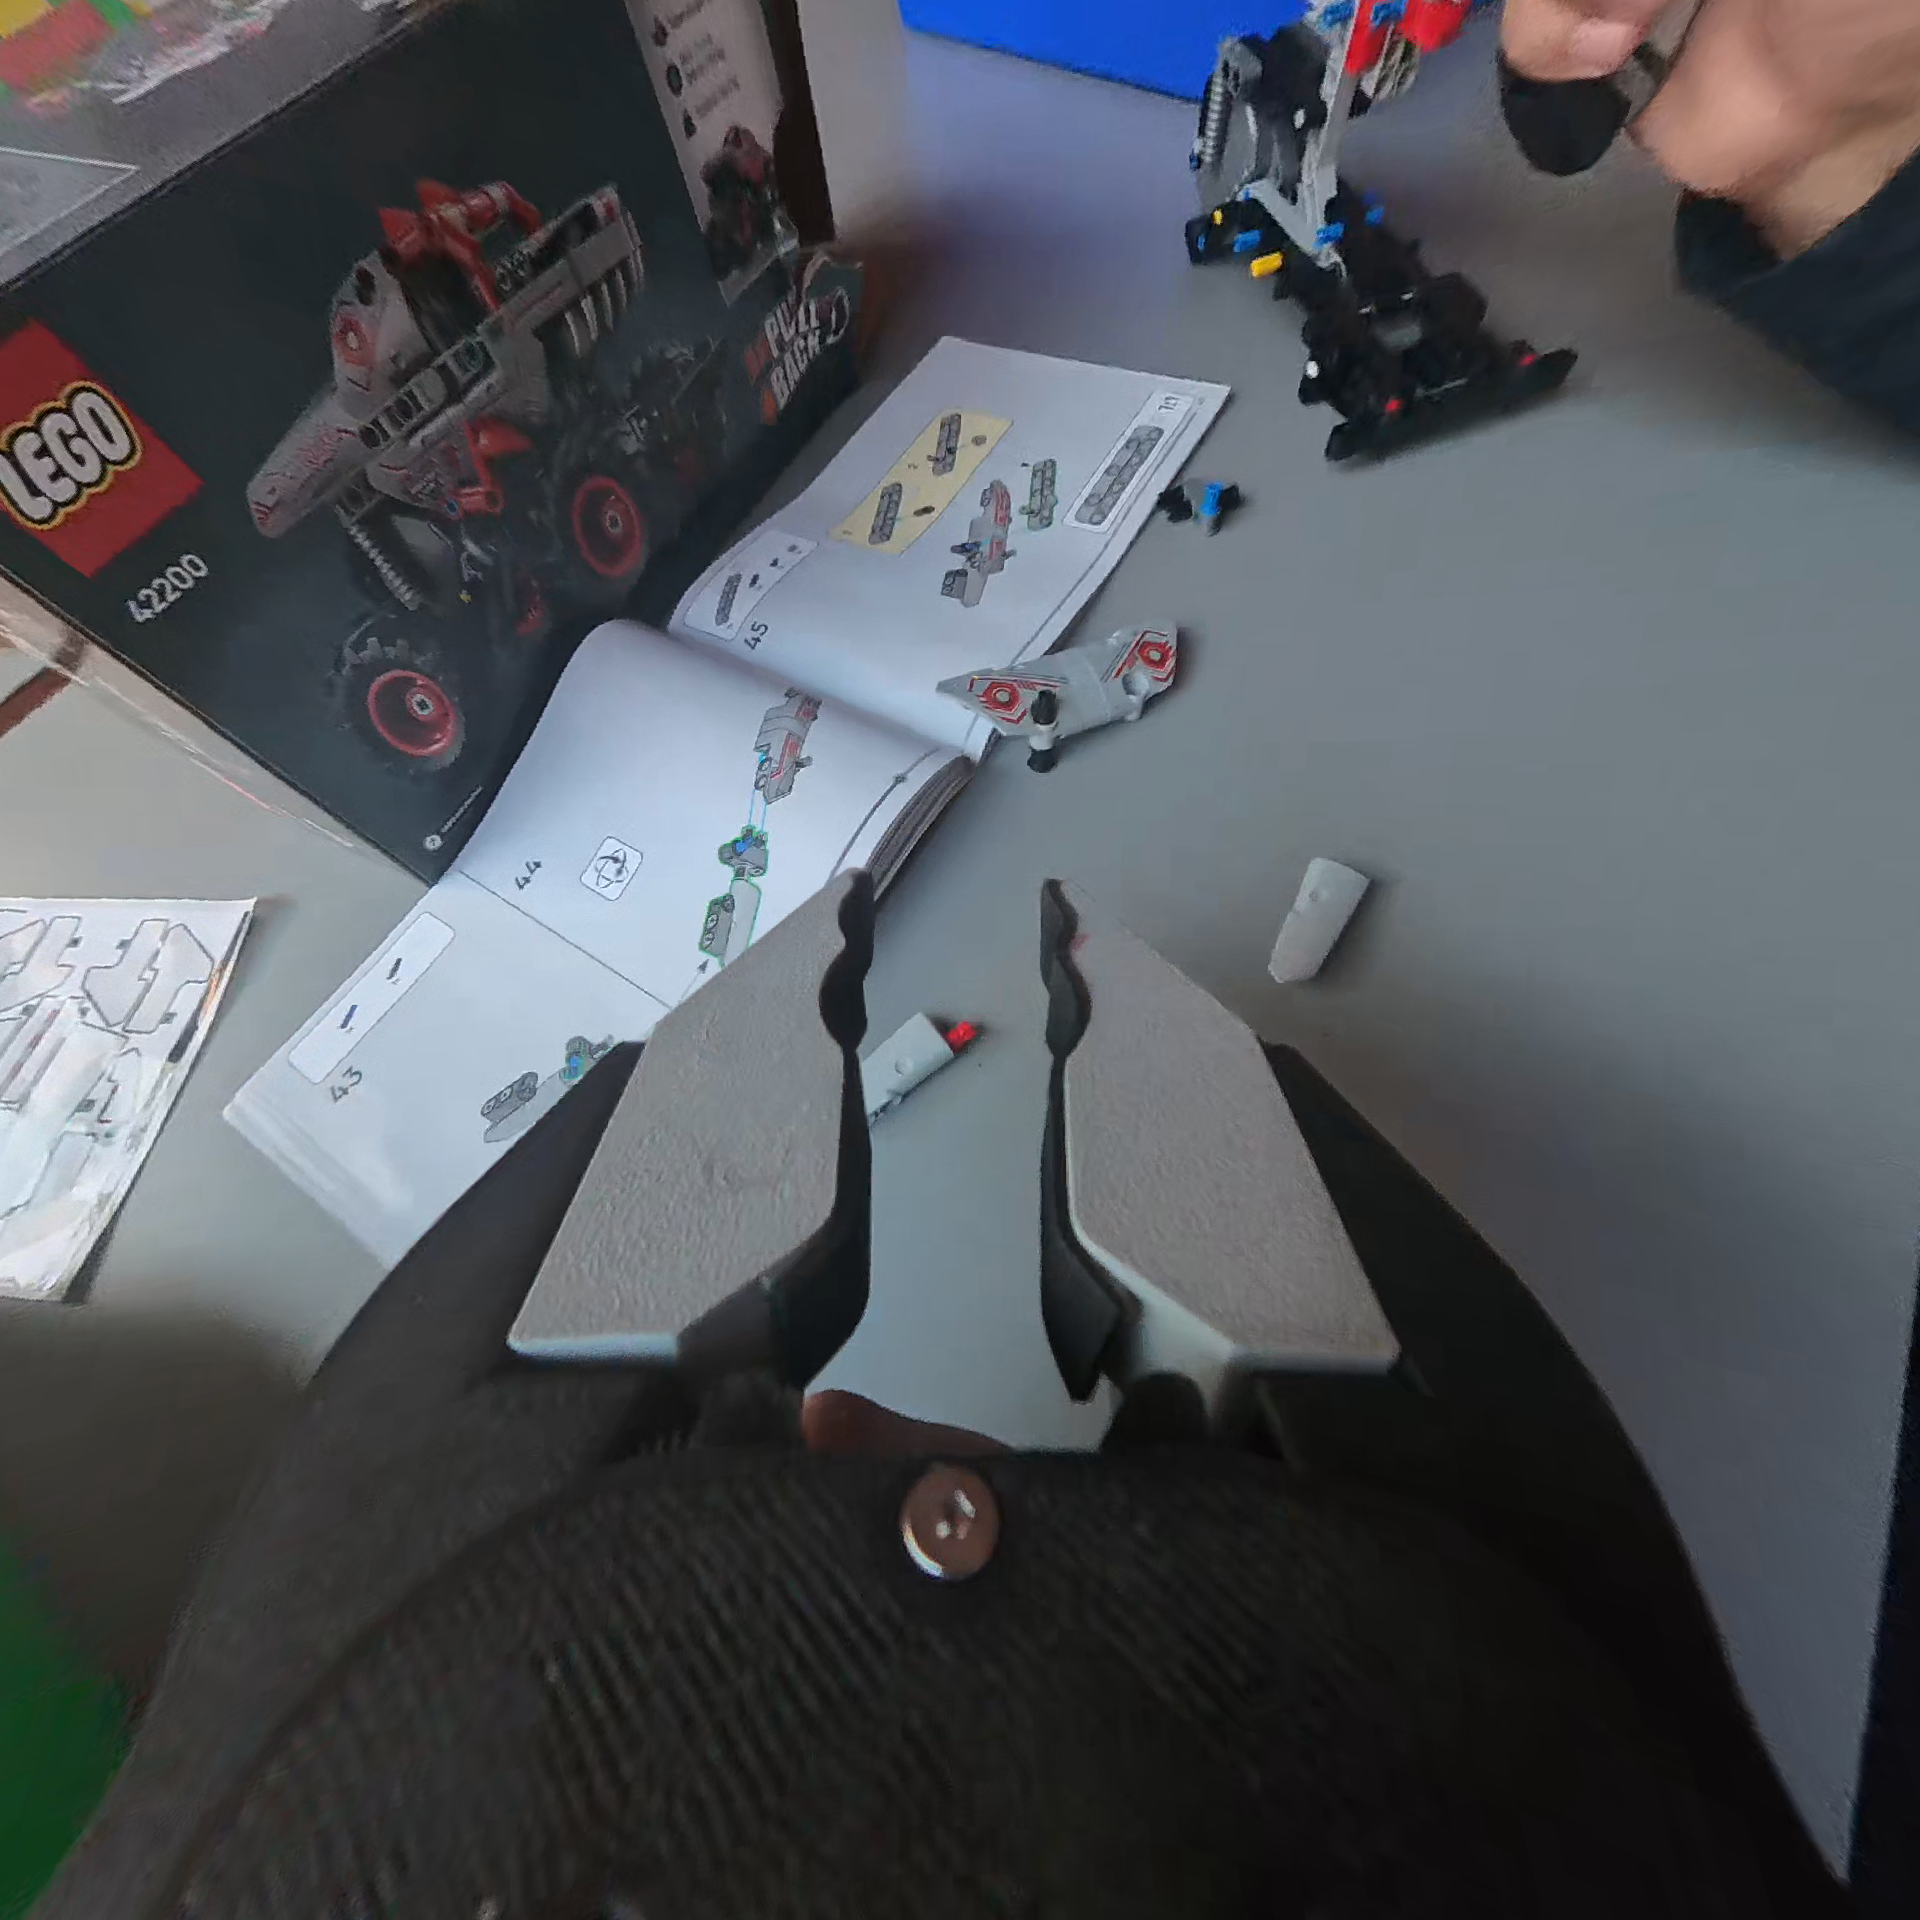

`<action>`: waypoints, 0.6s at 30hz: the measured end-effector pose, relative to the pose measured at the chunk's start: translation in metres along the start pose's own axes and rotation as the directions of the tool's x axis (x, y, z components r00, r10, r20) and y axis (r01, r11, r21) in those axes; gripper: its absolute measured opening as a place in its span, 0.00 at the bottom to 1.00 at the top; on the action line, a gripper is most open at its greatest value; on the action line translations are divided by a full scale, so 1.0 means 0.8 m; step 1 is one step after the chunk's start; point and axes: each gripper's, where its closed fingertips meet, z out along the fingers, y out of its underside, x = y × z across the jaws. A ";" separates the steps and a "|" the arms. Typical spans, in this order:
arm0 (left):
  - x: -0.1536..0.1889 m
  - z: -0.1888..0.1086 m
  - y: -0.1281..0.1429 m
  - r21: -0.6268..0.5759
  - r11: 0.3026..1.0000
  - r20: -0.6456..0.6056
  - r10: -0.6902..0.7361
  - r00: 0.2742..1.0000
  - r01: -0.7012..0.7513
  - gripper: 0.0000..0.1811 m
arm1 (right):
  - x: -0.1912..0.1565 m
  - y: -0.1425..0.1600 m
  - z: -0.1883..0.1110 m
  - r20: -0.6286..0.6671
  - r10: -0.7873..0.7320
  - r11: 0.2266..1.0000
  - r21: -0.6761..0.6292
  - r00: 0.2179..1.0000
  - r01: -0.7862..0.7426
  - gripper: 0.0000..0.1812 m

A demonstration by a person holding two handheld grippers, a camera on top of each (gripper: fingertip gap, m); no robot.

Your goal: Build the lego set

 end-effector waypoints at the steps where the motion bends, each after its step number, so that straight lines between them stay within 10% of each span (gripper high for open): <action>1: -0.003 0.002 0.001 0.006 1.000 0.028 -0.001 1.000 0.001 0.16 | -0.001 -0.002 -0.004 0.001 0.014 1.000 0.001 1.000 -0.014 0.00; 8: 0.018 -0.044 0.012 0.018 0.993 0.033 -0.121 0.992 0.121 0.16 | -0.012 -0.001 -0.055 0.023 0.044 0.999 0.004 0.999 -0.044 0.00; 18: 0.053 -0.160 0.074 0.040 0.952 0.015 -0.305 0.952 0.304 0.11 | -0.081 0.117 -0.060 0.144 0.012 0.968 -0.249 0.990 0.024 0.02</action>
